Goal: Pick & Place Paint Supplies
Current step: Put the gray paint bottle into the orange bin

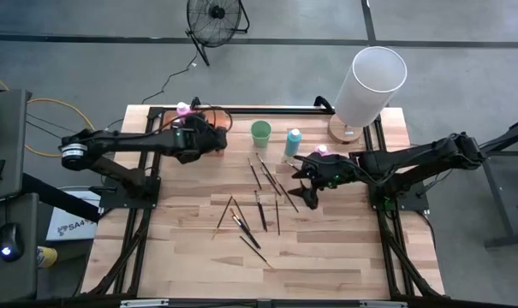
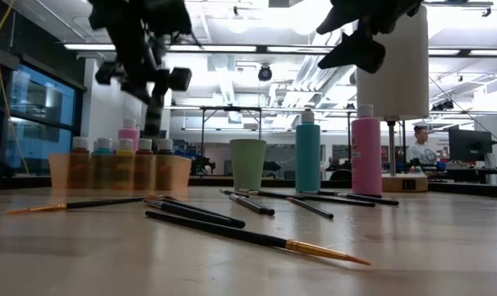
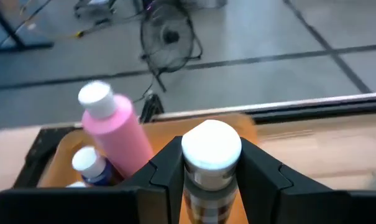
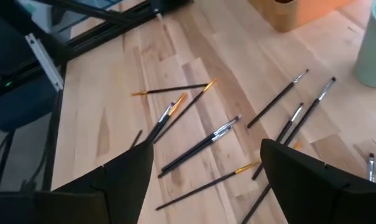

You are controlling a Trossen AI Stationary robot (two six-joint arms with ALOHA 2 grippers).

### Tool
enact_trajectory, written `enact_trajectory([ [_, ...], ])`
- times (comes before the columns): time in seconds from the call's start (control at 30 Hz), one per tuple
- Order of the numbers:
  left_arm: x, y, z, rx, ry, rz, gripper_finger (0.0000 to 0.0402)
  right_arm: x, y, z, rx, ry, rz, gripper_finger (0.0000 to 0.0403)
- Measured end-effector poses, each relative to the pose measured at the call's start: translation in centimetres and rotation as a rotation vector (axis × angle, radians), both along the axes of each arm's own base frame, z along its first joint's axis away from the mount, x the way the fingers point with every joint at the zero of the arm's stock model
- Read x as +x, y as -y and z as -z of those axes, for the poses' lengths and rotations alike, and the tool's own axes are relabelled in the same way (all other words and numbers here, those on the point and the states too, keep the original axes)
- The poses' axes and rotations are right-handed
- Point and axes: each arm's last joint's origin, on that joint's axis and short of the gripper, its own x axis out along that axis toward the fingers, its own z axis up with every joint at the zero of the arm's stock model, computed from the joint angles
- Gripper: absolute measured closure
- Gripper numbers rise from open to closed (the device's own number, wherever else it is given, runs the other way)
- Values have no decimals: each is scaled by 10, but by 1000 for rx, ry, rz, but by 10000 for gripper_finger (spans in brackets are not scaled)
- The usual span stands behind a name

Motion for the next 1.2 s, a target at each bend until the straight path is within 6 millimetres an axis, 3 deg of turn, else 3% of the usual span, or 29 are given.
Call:
enact_trajectory([
  [0.2, -12, -21, 24, -43, 32, -65, 291, 0, 1, 0, -14, 3, 42, 112],
  [0.43, -23, -32, 44, -72, 45, -106, 291, 0, 2, 0, -20, 6, 89, 112],
  [0.97, -20, -31, 52, -134, 49, -67, 291, 0, 6, 0, -33, 5, 97, 112],
  [1.2, -20, -31, 53, -149, 52, -58, 266, 0, 6, 0, -40, 4, 90, 112],
])
